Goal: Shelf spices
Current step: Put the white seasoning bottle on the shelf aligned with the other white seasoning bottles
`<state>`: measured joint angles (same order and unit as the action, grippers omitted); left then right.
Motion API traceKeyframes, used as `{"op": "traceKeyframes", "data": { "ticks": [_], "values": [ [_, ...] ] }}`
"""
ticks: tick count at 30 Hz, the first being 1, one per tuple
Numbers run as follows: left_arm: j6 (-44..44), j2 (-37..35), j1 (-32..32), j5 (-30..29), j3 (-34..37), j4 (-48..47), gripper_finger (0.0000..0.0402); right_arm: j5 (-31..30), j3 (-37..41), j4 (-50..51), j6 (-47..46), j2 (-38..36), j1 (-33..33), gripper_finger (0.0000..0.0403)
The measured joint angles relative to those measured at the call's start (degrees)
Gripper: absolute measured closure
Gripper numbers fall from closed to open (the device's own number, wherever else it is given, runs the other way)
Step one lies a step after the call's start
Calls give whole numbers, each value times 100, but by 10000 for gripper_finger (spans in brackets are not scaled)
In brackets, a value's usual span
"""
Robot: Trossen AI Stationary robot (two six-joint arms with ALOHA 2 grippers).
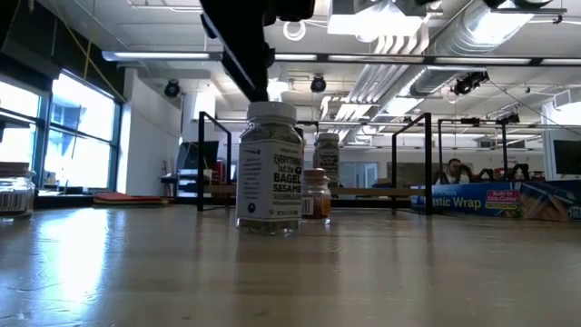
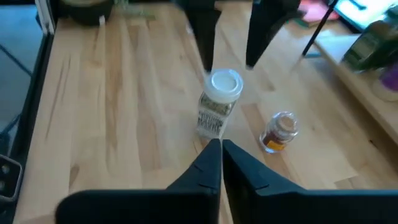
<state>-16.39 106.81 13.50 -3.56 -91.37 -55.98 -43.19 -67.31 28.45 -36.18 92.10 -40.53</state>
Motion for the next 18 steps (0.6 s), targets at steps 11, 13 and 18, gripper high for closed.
{"op": "traceKeyframes", "data": {
  "ticks": [11, 13, 18],
  "values": [
    [-1874, -997, 1637, -1813, 877, -339, 136, 1691, 0, -1148, 2364, 745, 1015, 212],
    [-2177, -1056, 1908, -1817, 1455, 414, 136, 2017, 0, -1390, 2910, 964, 1246, 187],
    [-2337, -1014, 2186, -2397, 2883, 2938, 135, 2407, 0, -1493, 3122, 1284, 1849, 164]
  ]
}}
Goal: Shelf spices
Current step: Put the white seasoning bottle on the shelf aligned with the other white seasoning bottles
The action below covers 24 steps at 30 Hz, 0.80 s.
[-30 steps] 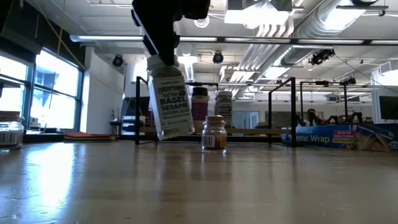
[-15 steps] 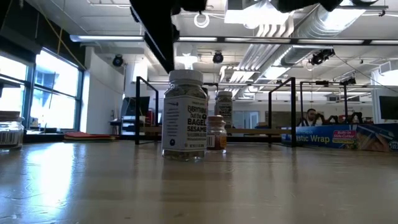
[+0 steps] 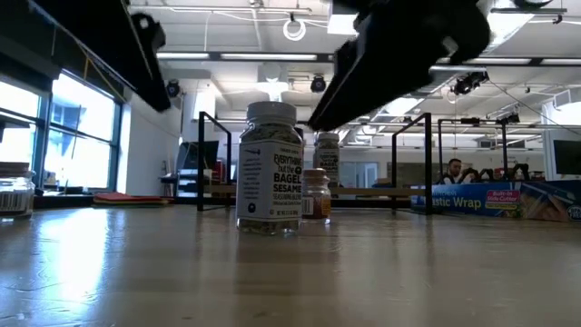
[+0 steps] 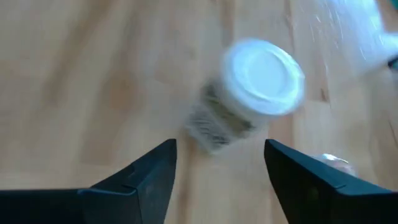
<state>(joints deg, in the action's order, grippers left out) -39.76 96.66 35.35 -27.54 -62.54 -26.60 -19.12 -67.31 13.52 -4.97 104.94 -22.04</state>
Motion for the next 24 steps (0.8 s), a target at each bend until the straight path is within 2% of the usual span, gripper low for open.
{"op": "traceKeyframes", "data": {
  "ticks": [4, 6, 10, 15, 21, 24],
  "values": [
    [139, 130, -249, -393, 813, 1668, 135, 535, 0, -285, 136, 152, 299, 163],
    [144, 132, -443, -459, 1043, 2158, 135, 762, 0, -308, 92, 189, 383, 163],
    [401, 138, -813, -482, 1306, 2691, 135, 834, 0, -340, -117, 198, 369, 163],
    [785, 121, -1053, -212, 1312, 2773, 135, 647, 7, -427, -330, 198, 108, 162],
    [858, 109, -1052, -403, 1312, 2646, 135, 373, 10, -188, -749, 85, -264, 163],
    [799, 109, -1033, -438, 1312, 2612, 135, 19, -2, -21, -1042, 17, -439, 163]
  ]
}}
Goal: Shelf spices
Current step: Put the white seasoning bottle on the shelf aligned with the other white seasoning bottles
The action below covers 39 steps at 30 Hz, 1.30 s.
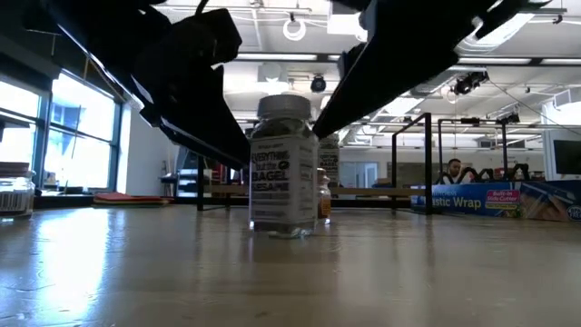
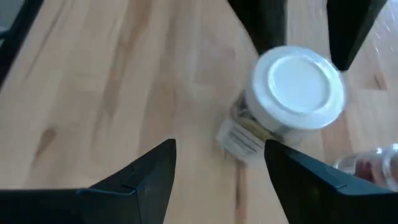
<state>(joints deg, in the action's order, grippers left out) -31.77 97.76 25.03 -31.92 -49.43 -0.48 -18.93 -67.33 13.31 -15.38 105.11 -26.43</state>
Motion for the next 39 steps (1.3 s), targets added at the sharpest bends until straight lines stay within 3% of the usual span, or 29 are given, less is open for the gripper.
{"op": "traceKeyframes", "data": {
  "ticks": [8, 12, 17, 30, 39],
  "values": [
    [-396, 28, 318, -5, -2, 203, 135, -1629, 413, -159, -1455, -10, -486, 163],
    [-456, 28, 475, -64, -2, 471, 135, -1560, 820, -957, -1766, -10, -536, 163],
    [-459, 28, 479, -197, -2, 729, 135, -1558, 1084, -1607, -1435, -7, -427, 163],
    [-460, 196, 441, 135, 0, 1308, 135, -1708, 1025, -1446, -859, -49, 23, 163],
    [-383, 120, 489, -140, -2, 1028, 135, -1690, 1025, -840, -901, -636, -340, 163]
  ]
}}
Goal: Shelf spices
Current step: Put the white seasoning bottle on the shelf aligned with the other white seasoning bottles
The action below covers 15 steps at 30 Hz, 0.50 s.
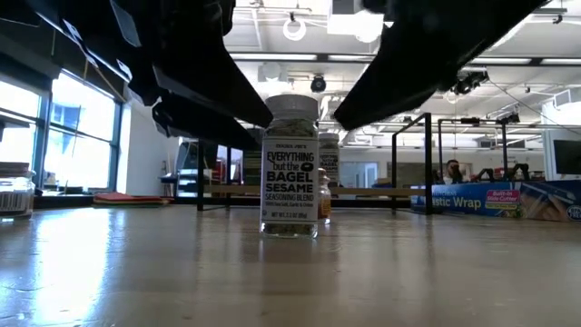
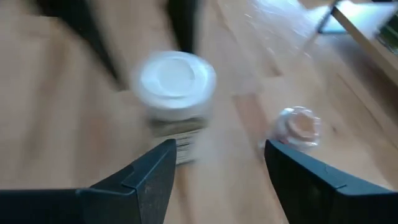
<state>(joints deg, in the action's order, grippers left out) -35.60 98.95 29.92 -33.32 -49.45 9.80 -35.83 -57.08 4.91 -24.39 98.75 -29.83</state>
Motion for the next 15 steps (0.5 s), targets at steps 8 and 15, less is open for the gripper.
{"op": "traceKeyframes", "data": {
  "ticks": [8, 15],
  "values": [
    [-14, -386, 339, -136, -4, -268, 135, 180, -3, -1089, 391, 342, -180, 163],
    [632, -1186, 756, -531, -2, -270, 135, -233, 0, -1312, 587, 229, -33, 163]
  ]
}}
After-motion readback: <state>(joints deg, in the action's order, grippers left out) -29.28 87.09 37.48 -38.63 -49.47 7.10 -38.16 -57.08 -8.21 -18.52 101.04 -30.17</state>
